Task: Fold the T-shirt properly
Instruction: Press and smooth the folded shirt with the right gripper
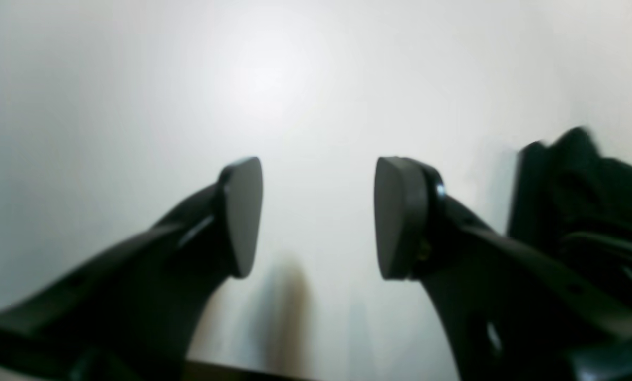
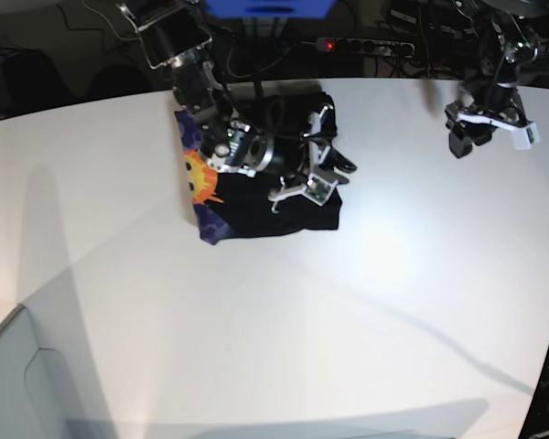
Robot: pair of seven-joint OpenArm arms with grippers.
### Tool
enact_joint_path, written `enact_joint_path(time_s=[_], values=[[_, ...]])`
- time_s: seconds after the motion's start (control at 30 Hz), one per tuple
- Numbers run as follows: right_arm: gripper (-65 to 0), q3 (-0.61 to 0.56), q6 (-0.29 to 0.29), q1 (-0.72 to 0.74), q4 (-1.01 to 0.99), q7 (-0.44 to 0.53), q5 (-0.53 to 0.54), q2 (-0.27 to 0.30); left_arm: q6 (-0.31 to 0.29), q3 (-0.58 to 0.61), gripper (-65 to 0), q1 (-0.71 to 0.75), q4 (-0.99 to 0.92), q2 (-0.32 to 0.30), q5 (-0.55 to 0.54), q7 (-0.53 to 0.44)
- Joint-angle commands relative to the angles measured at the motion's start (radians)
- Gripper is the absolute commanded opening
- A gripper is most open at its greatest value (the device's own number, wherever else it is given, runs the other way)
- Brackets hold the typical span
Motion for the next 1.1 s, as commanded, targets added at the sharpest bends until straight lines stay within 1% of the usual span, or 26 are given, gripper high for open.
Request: enact_joint_path(time_s=[0.0, 0.1, 0.17, 0.23, 0.33, 0.43, 0.5, 0.67, 0.87, 0.97, 1.07], values=[[-47.5, 0.0, -0.008, 0.012, 0.024, 0.026, 0.022, 0.001, -0.006, 0.014, -32.3, 0.005, 0.022, -0.007, -0.011, -0.011], [-36.9, 0.008, -0.008, 0.012, 0.03, 0.026, 0.022, 0.004, -0.006, 0.035, -32.3, 0.003, 0.032, -0.007, -0.011, -0.011], [-31.5, 0.009, -0.008, 0.009, 0.056, 0.026, 0.022, 0.008, -0.006, 0.047, -32.3, -0.009, 0.035, -0.007, -0.011, -0.011], [-28.1, 0.034, -0.008, -0.017, 0.114, 0.035, 0.022, 0.039, -0.006, 0.064, -32.3, -0.015, 0.035, -0.006, -0.011, -0.011], [-25.5, 0.124, -0.008, -0.069, 0.232, 0.032, 0.022, 0.048, -0.006, 0.099, -31.7, -0.018, 0.037, 0.014, -0.057, -0.011], [-20.8, 0.256, -0.008, -0.112, 0.315, 0.028, 0.019, 0.05, 0.0, 0.145, -27.1, -0.044, 0.034, 0.013, -0.146, -0.011], [-18.5, 0.33, -0.005, -0.126, 0.343, 0.028, 0.019, 0.063, 0.001, 0.185, -25.2, -0.058, 0.031, 0.011, -0.166, -0.011], [-17.2, 0.457, -0.005, -0.154, 0.357, 0.026, 0.02, 0.119, 0.003, 0.325, -23.5, -0.11, 0.022, 0.013, -0.166, -0.013], [-17.2, 0.571, -0.005, -0.203, 0.358, 0.026, 0.02, 0.169, 0.003, 0.489, -23.5, -0.199, -0.143, 0.014, -0.168, -0.024], [-17.2, 0.606, -0.005, -0.221, 0.358, 0.026, 0.019, 0.178, 0.003, 0.532, -23.5, -0.224, -0.207, 0.014, -0.169, -0.025], [-17.2, 0.635, -0.005, -0.235, 0.358, 0.026, 0.019, 0.197, 0.003, 0.551, -23.5, -0.23, -0.235, 0.014, -0.174, -0.025]])
